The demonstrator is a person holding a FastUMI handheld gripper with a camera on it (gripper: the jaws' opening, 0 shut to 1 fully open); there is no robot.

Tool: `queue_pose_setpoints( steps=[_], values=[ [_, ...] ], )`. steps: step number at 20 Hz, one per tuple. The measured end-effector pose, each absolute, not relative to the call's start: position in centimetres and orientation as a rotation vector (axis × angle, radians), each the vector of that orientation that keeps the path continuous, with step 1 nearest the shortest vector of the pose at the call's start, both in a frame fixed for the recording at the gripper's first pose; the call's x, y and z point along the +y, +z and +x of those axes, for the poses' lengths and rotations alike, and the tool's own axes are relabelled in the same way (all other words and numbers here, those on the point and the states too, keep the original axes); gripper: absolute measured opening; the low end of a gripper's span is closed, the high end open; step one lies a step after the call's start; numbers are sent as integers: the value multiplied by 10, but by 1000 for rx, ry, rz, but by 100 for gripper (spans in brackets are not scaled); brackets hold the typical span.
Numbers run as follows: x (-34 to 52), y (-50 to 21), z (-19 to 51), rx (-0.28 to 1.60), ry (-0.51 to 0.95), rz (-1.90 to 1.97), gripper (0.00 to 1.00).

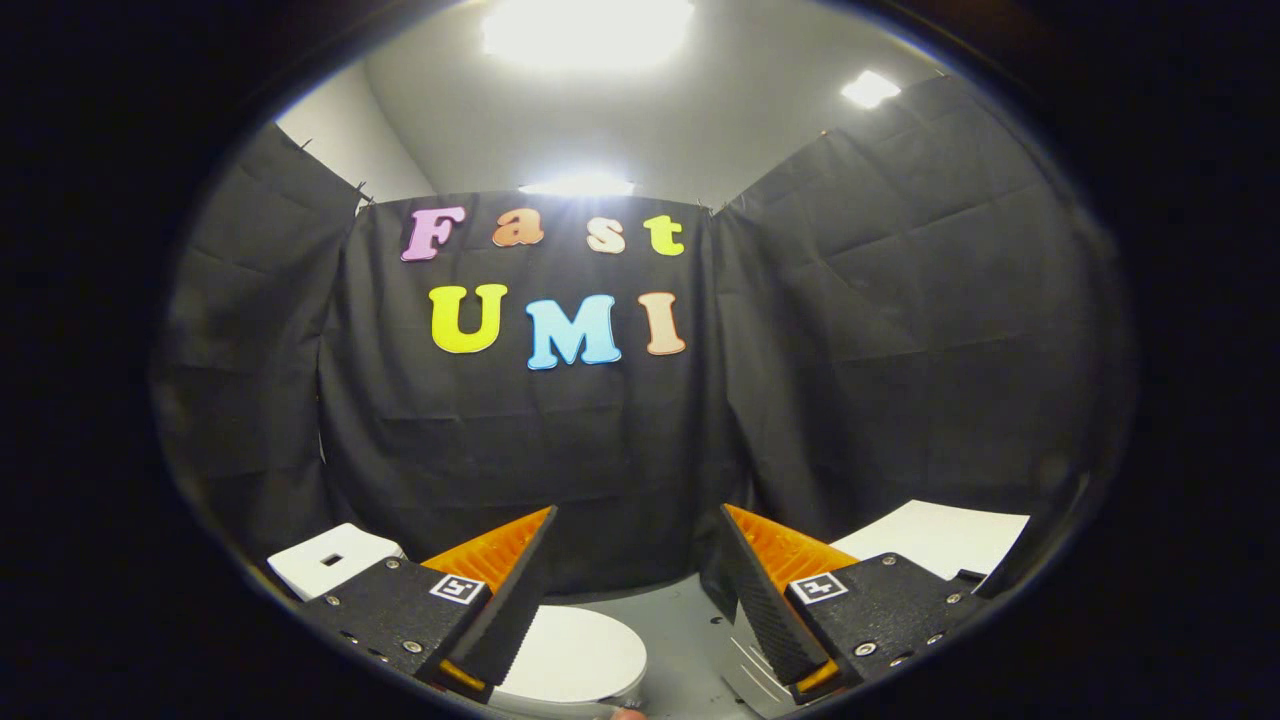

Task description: Open the toilet lid.

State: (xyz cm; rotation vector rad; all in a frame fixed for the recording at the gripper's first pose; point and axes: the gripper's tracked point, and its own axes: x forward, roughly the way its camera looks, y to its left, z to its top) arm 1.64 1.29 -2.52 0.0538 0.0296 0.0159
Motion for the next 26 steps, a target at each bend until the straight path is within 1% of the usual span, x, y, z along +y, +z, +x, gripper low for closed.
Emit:
queue_pose_setpoints(
  steps=[9,11,13,15,26],
  values=[
    [44,-88,35,160,65,194,94],
    [47,-109,38,207,54,272,94],
    [60,-126,39,244,78,396,96],
    [66,-151,39,279,89,468,96],
    [39,-320,13,543,3,745,96]
  ],
)
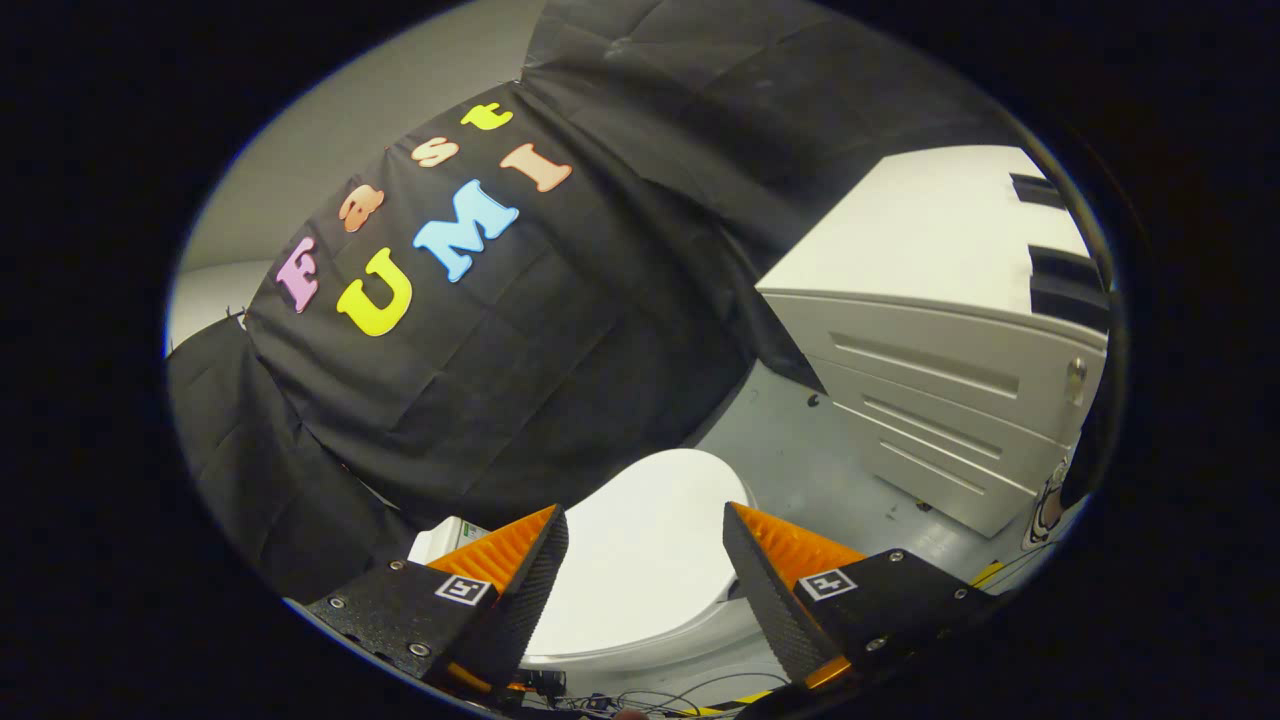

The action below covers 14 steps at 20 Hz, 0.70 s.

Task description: Open the toilet lid.

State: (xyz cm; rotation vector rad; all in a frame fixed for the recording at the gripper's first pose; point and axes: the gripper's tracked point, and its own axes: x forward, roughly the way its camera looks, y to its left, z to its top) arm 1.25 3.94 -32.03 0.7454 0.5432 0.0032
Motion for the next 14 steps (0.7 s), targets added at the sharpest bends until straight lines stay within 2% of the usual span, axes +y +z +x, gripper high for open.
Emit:
queue_pose_setpoints(
  steps=[6,14],
  values=[
    [60,-398,-12,692,-25,868,96],
    [41,-452,-13,748,-129,995,94]
  ],
)
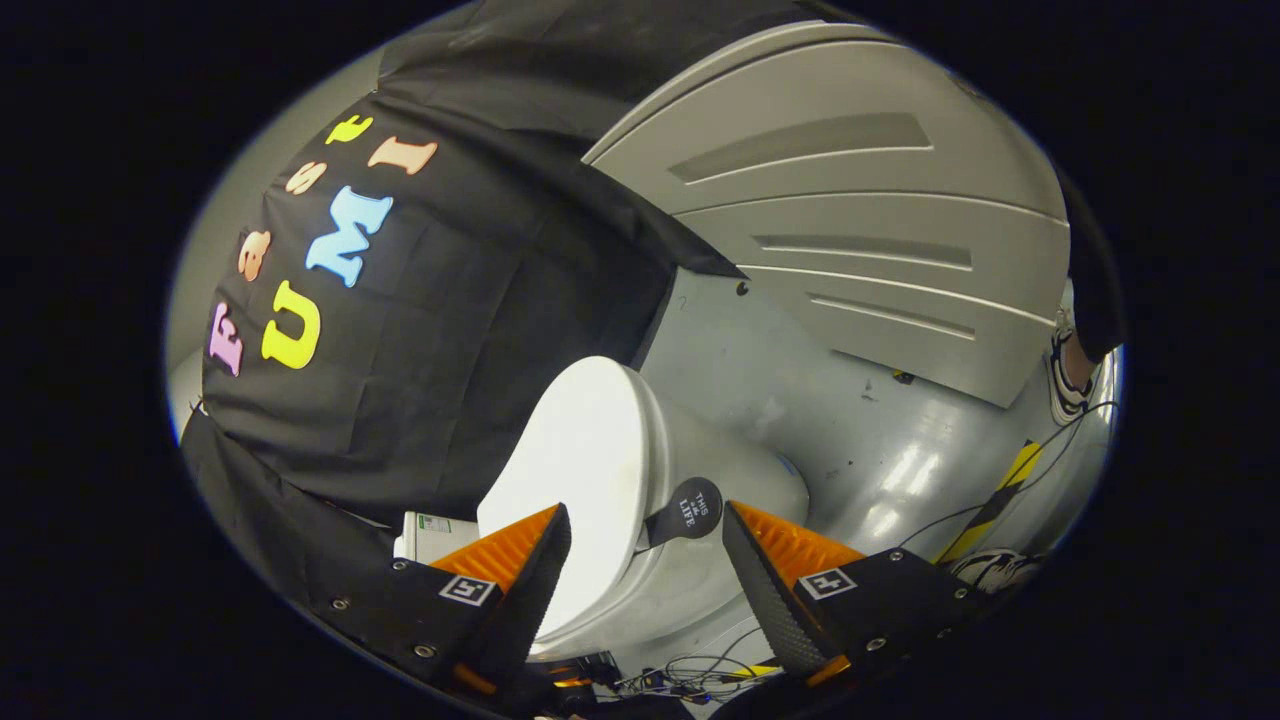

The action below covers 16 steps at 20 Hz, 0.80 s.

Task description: Open the toilet lid.

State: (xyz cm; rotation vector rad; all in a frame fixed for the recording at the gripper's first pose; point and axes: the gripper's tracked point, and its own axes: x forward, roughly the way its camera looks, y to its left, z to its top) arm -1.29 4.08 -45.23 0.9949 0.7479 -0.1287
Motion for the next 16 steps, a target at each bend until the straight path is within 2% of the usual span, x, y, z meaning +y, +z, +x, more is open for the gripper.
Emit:
queue_pose_setpoints(
  steps=[5,10,13,16],
  values=[
    [35,-471,-3,736,-138,1122,90],
    [51,-498,-5,779,-99,1182,72],
    [57,-503,0,770,-71,1234,71],
    [61,-510,6,764,-75,1272,60]
  ],
)
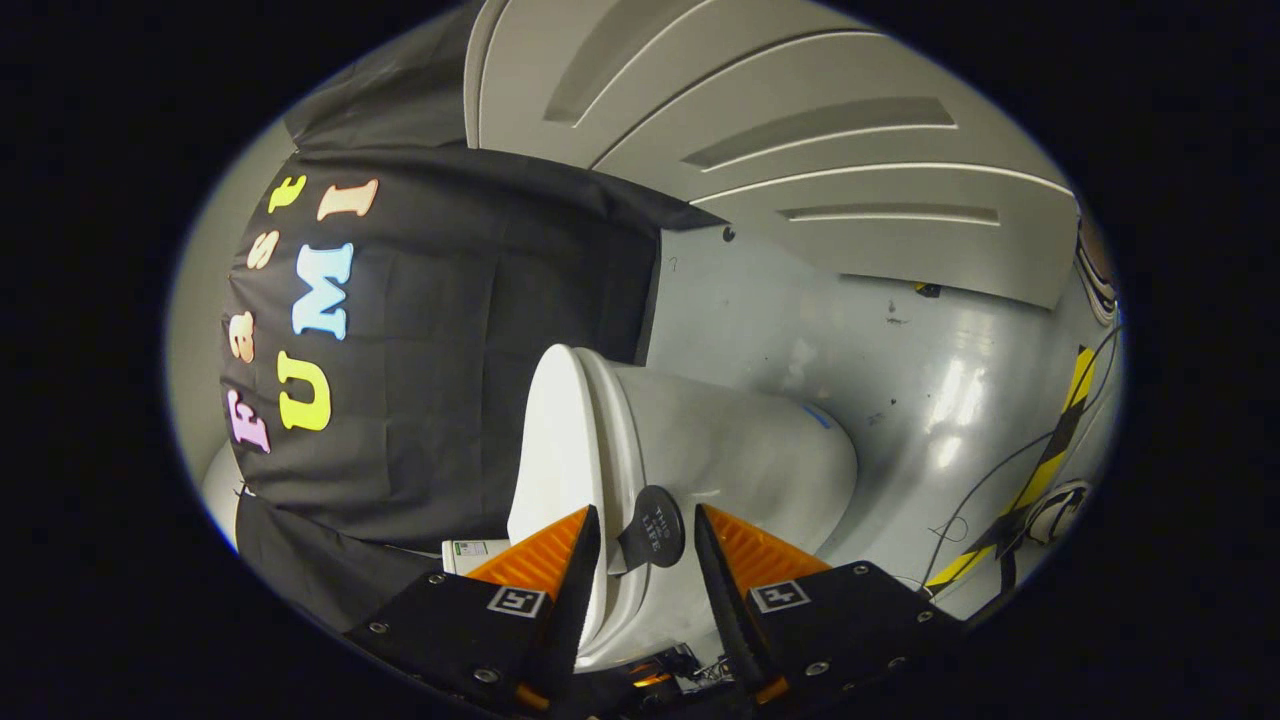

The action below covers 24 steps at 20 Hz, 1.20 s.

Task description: Open the toilet lid.

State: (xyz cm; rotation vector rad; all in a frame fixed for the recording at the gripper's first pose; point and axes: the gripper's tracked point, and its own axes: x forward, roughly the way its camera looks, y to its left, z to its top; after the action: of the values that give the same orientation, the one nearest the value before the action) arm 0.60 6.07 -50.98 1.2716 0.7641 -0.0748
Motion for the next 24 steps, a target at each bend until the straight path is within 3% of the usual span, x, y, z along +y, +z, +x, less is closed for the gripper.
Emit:
queue_pose_setpoints(
  steps=[4,8,11,14,24],
  values=[
    [65,-510,12,748,-51,1291,43],
    [62,-514,13,747,-74,1301,18],
    [61,-511,12,720,-81,1316,12],
    [61,-507,12,696,-85,1306,0],
    [64,-466,15,656,-24,1055,0]
  ],
)
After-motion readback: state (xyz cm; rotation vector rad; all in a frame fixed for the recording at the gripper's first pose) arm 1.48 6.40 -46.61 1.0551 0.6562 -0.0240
